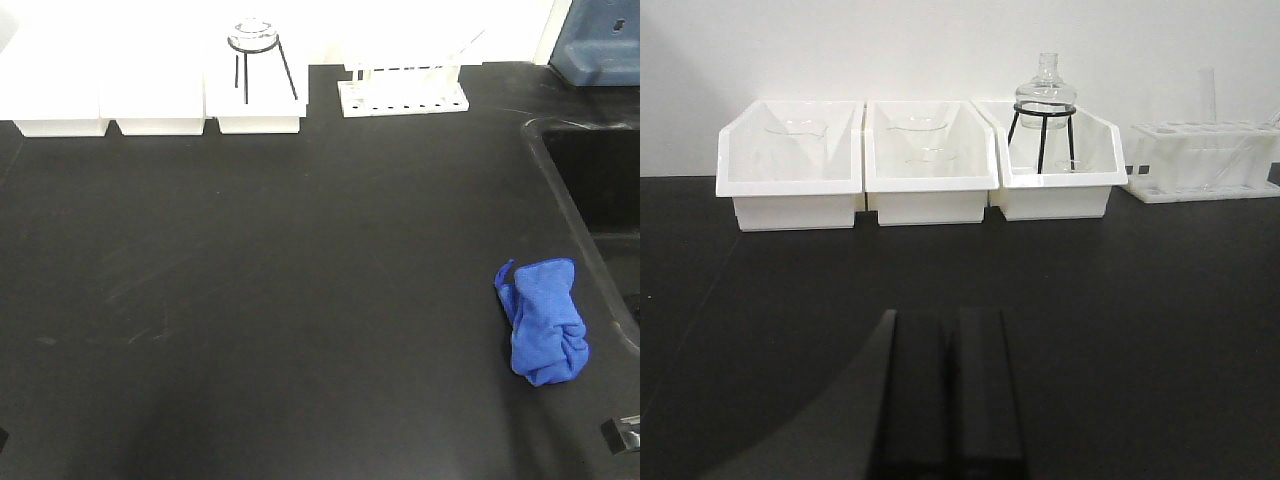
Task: Wipe right workspace with blue cloth
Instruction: 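Move the right gripper toward the crumpled blue cloth by the sink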
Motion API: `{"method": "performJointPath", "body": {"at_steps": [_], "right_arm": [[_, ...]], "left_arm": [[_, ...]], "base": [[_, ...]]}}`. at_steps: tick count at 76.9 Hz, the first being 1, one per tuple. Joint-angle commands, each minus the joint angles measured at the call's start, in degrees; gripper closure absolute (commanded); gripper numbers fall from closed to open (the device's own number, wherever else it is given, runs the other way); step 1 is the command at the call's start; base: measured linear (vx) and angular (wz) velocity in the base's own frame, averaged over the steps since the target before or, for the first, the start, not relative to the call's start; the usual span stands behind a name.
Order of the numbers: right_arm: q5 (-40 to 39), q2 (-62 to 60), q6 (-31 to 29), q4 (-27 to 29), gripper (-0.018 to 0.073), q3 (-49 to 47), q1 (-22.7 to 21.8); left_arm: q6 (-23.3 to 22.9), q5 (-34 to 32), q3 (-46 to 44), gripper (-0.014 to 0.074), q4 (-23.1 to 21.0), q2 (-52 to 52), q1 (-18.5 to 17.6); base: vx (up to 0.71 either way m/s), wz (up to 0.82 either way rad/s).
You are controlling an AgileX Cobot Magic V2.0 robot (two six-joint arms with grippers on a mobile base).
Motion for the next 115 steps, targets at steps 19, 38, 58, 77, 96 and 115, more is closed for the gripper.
{"method": "performJointPath", "body": {"at_steps": [19,38,58,77,96,115], "right_arm": [[-4.28,-0.48,-0.25,-0.07,0.0567,0.81,-0.11],[-3.38,-0.48,-0.63,-0.07,0.0567,0.67,-0.11],[-1.21,2.99,1.02,1.03,0.0567,-7.68,-0.11],[10.7,23.66,-0.39,-0.21,0.0567,-28.75,-0.11],[17.45,38.09,-0.33,-0.01,0.0567,-44.15,-0.11],[18.04,41.22,3.08,0.13,0.0566,-45.22,-0.11]], "left_arm": [[0.03,-4.8,-1.42,0.0603,-0.23,-0.48,0.03],[0.03,-4.8,-1.42,0.0603,-0.23,-0.48,0.03],[0.03,-4.8,-1.42,0.0603,-0.23,-0.48,0.03],[0.03,-4.8,-1.42,0.0603,-0.23,-0.48,0.03],[0.03,-4.8,-1.42,0.0603,-0.23,-0.48,0.03],[0.03,-4.8,-1.42,0.0603,-0.23,-0.48,0.03]], "base": [[0.0,0.0],[0.0,0.0],[0.0,0.0],[0.0,0.0],[0.0,0.0],[0.0,0.0]]}}
